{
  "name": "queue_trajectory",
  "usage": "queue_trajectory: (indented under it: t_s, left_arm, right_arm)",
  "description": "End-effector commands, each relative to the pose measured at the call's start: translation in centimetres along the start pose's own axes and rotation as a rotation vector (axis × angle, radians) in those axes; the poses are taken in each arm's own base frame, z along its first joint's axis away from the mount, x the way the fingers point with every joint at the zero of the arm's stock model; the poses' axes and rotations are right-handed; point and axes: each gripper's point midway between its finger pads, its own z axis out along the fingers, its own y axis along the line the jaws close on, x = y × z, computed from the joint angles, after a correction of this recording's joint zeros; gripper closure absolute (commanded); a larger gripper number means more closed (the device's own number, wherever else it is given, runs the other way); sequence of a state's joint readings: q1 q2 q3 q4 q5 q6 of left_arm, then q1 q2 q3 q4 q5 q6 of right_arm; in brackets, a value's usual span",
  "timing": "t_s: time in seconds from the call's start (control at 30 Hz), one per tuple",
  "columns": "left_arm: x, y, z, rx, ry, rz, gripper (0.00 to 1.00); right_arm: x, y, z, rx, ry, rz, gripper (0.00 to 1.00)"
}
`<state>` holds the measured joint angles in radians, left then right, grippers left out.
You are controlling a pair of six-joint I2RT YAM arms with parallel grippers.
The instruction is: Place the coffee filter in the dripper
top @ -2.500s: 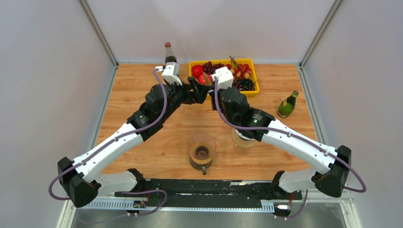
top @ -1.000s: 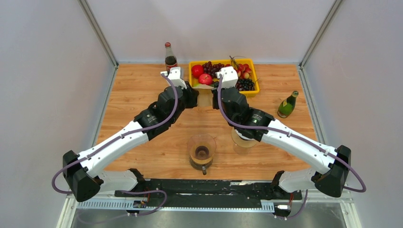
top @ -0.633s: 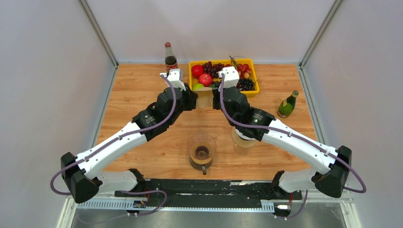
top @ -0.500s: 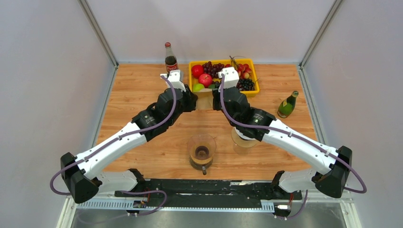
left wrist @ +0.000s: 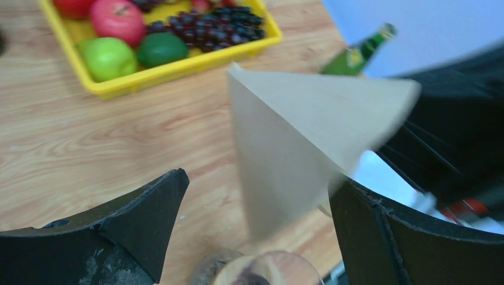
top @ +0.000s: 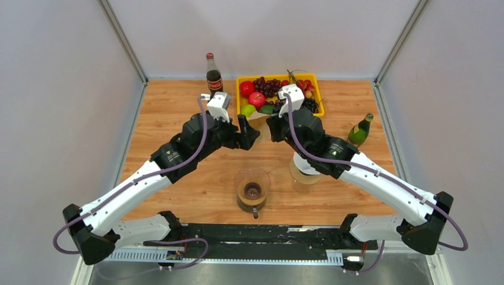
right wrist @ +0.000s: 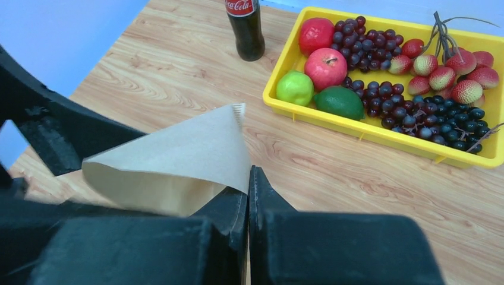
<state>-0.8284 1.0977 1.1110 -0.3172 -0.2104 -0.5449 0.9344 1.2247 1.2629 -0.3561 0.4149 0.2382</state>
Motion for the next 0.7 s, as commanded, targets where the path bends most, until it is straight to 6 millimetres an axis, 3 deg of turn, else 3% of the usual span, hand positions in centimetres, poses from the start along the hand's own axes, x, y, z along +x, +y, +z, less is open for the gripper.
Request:
queue_trajectory:
  t_s: [0.0, 0.17, 0.27, 0.43, 0.57, 0.67]
  left_arm:
    - [-0.9, -5.7, -4.3, 0.366, -0.012, 0.066, 0.00]
    - [-1.0, -6.8, -9.0, 0.509, -0.052, 0.095, 0.00]
    - [-1.1, -5.5, -10.1, 0.467, -0.098, 0.096, 0.00]
    - [0.1, 3.2, -8.4, 0.021, -0.113, 0.023, 0.00]
    - [1.3, 6.5, -7.3, -0.109, -0.085, -0.035, 0.00]
    - [2.2, 8.9, -6.5, -0.193, -0.074, -0.075, 0.00]
  right_arm:
    - [0.0, -0.5, -1.6, -0.004, 0.033, -0.010, 1.00]
    - [2.0, -1.2, -3.4, 0.003, 0.166, -0.040, 1.00]
    - [3.3, -0.2, -5.2, -0.086, 0.253, -0.045, 1.00]
    - [5.2, 2.6, -8.5, -0.309, 0.383, -0.052, 1.00]
    - [6.9, 4.7, -10.8, -0.463, 0.529, -0.063, 1.00]
    - [7.8, 5.2, -11.3, -0.499, 0.584, -0.062, 1.00]
